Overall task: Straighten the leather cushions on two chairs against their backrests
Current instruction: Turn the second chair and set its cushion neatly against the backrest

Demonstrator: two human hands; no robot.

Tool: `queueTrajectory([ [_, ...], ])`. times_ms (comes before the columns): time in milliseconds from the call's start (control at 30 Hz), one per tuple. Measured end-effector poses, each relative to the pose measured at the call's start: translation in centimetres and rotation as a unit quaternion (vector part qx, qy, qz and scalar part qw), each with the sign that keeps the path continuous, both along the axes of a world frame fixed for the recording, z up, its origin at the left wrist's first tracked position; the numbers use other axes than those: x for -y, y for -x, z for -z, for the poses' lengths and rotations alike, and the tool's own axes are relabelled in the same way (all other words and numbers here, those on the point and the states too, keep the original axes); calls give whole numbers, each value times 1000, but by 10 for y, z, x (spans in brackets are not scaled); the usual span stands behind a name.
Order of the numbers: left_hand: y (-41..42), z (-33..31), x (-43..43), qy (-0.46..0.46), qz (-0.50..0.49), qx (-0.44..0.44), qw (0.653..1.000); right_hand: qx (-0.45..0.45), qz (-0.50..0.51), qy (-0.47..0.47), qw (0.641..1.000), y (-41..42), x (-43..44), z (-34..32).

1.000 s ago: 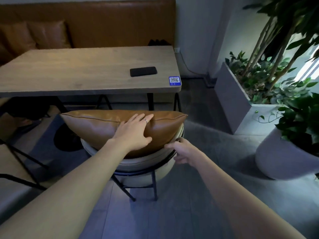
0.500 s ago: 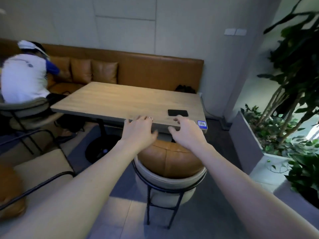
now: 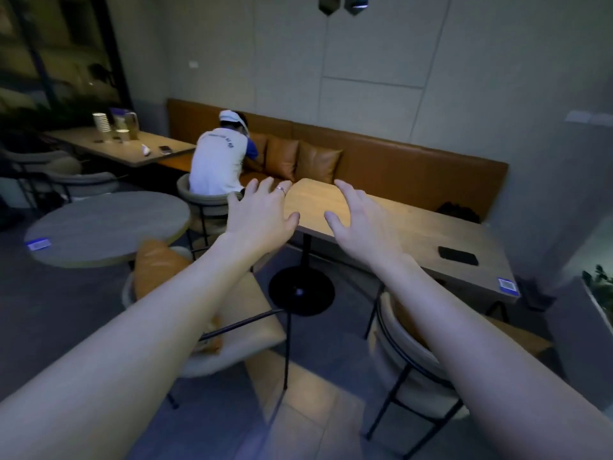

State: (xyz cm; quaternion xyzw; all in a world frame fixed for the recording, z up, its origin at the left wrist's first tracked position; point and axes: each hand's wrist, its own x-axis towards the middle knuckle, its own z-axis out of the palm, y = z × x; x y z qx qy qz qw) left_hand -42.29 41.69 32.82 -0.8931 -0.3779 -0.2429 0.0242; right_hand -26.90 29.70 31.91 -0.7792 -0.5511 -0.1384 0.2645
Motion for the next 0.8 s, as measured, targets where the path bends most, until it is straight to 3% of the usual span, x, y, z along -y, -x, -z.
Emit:
queueTrajectory([
  [367, 158, 1, -86, 25, -130, 13, 991, -21, -97, 4, 995, 125, -114, 9],
  [567, 201, 26, -142, 41, -176, 7, 984, -40, -128, 28, 991, 161, -191, 49],
  [800, 217, 86, -230, 131, -206, 8, 970, -77, -149, 103, 981, 184, -301, 122],
])
